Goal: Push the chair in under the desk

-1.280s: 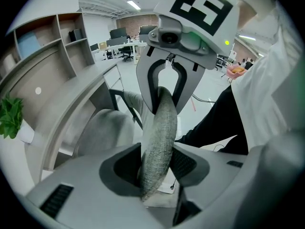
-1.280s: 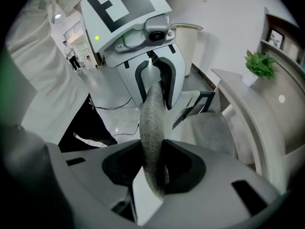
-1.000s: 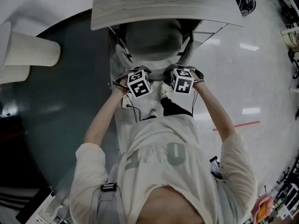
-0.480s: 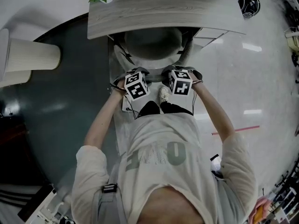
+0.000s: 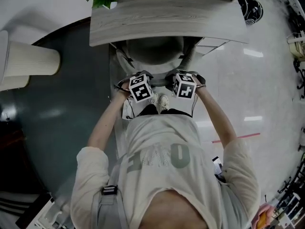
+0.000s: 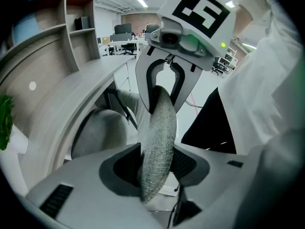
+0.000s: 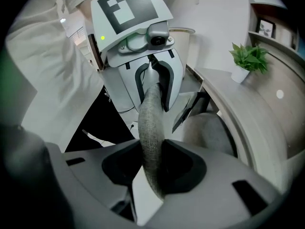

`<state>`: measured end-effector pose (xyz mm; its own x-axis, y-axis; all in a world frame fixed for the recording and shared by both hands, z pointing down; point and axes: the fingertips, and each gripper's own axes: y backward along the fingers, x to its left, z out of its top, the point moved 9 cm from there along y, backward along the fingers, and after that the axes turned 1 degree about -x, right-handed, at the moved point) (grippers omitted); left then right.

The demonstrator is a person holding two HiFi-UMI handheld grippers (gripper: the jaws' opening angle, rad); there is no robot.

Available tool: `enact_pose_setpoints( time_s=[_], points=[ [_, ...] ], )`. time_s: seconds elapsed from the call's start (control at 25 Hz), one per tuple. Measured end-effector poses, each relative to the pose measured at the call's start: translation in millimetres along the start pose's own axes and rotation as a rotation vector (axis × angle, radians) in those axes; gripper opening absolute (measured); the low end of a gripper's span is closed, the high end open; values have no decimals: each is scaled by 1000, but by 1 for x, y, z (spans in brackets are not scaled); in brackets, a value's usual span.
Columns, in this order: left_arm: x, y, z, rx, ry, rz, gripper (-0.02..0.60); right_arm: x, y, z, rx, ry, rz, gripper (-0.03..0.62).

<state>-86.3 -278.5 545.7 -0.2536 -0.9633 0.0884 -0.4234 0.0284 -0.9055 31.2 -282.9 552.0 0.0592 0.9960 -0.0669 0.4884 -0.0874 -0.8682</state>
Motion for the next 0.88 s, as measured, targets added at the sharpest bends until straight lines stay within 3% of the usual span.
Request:
enact_pose_setpoints(
  time_s=[0.36,0.64,0.88],
  points=[
    [2,3,4,-15,-13,5,181,-4,3,0,3,-16,13,132],
    [2,3,1,-13,-22,30,181,-3,0,0,6,-28,-30,132],
    [-5,10,3,-35,-25,40,181,-2,12,7,67,-76,12,138]
  ],
)
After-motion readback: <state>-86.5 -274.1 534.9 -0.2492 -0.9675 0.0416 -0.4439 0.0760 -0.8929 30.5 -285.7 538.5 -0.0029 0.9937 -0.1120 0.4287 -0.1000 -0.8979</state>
